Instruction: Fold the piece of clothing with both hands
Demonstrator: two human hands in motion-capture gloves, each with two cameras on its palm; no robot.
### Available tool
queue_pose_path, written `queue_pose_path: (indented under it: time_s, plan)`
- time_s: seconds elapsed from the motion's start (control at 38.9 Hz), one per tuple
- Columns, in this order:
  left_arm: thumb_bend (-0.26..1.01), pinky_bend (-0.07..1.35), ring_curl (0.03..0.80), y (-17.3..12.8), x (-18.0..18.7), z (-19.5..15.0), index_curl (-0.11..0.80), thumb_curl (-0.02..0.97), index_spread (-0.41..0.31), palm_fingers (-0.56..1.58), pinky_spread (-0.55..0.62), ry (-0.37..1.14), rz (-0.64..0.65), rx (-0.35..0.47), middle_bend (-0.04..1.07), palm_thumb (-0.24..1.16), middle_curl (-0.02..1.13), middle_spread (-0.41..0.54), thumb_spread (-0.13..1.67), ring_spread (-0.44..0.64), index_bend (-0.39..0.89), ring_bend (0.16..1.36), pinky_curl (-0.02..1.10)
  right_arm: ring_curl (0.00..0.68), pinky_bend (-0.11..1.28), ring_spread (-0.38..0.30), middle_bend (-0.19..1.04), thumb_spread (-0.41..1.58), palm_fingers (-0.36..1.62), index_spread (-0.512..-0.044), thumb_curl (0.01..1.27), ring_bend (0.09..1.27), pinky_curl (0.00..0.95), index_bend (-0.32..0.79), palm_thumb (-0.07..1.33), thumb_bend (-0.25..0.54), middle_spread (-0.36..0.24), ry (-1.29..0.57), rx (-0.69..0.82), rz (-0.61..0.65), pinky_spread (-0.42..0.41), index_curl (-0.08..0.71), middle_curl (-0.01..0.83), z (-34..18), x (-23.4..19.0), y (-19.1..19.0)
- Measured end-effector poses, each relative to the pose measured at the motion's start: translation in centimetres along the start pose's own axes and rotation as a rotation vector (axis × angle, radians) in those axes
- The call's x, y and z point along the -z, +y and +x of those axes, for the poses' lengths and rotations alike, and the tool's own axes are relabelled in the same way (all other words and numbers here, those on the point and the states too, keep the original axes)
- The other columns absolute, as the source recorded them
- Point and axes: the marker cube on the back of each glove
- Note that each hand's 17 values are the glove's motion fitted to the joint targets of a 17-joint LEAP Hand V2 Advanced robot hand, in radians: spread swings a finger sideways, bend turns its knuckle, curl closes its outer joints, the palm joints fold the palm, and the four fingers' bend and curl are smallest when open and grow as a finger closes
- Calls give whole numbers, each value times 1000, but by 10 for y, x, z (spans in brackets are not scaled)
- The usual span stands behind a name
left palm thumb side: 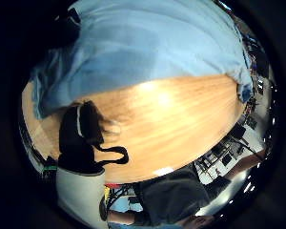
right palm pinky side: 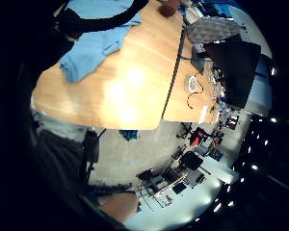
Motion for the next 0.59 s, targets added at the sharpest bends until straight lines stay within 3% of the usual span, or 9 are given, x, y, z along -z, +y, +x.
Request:
queue_pose_path:
  time_s: [0.13,0.23,0.41,0.59]
  plan:
    - [-1,510,328,-8,2,2,383,390,-166,776,-191,25,108,20,154,649,300,-143,1113,-139,178,550,366,376,345,-60,266,1222,641,-313,259,464,348,114,602,-14,-57,-10,4,-8,131,227,416,3,-8,3]
    - [6,437,317,-12,5,3,404,411,-200,931,-236,35,160,17,209,696,319,-190,1110,-207,218,504,345,377,338,-64,265,1224,649,-312,259,459,349,117,605,-14,-58,-23,2,-14,130,230,417,5,-11,6]
    - [0,324,318,-7,11,5,450,438,-248,1049,-267,9,74,3,218,744,367,-236,1113,-247,282,386,338,377,324,-67,261,1228,659,-310,257,452,350,120,603,-16,-58,-75,19,1,128,233,419,9,-20,0]
    - [-3,211,318,-8,38,-2,491,510,-269,1077,-259,-24,104,50,274,788,420,-261,1054,-261,321,279,332,381,311,-67,273,1246,687,-304,248,460,350,103,574,-18,-58,-129,38,-22,125,230,425,5,-45,-13]
